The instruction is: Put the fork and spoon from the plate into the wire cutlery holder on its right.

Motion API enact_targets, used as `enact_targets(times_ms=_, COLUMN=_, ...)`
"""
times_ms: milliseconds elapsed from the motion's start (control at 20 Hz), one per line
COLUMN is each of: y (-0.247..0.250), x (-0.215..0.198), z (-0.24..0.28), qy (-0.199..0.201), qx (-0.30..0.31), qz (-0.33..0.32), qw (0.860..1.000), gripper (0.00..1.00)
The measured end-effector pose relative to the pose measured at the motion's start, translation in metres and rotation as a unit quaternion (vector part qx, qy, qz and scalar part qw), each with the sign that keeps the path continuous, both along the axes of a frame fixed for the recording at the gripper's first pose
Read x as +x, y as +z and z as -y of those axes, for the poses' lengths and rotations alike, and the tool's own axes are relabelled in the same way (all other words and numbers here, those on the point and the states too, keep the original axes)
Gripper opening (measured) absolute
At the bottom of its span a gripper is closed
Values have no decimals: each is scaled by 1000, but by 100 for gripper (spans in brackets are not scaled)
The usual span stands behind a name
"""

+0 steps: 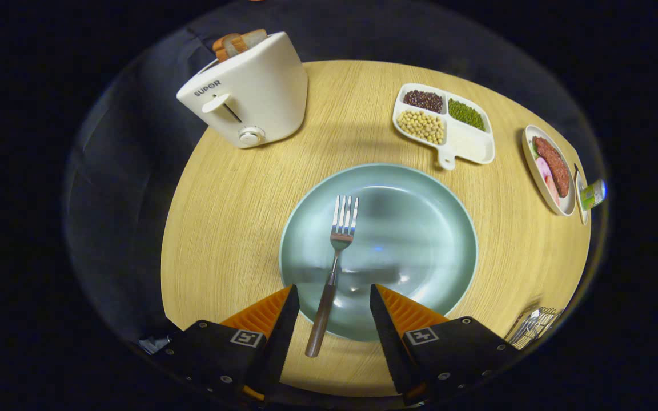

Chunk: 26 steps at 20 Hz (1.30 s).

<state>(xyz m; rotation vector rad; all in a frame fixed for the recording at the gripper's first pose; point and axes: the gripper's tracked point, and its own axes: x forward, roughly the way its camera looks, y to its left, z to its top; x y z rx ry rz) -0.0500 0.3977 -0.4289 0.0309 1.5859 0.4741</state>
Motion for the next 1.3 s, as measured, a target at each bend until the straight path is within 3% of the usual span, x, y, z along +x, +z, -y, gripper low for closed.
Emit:
enact_targets(times_ms=300, y=-20, x=-7, z=-11, qy=-5, qx=-21, qz=-38, qw=999, gripper=51)
enact_targets(times_ms=450, y=-26, x=-10, z=-15, qy=-6, qx=-32, qz=-47, qw=998, gripper=26)
enact_targets(times_ms=650, y=-28, x=-7, z=-15, qy=-8, qx=-24, qz=-34, qw=999, gripper=7)
enact_targets(times_ms=1000, y=-9, x=15, z=-3, qy=-36, qx=18, qz=0, qw=999, gripper=5)
enact_targets(times_ms=1300, y=33, x=27, z=46, qy=-53, qx=25, qz=55, qw=997, gripper=5)
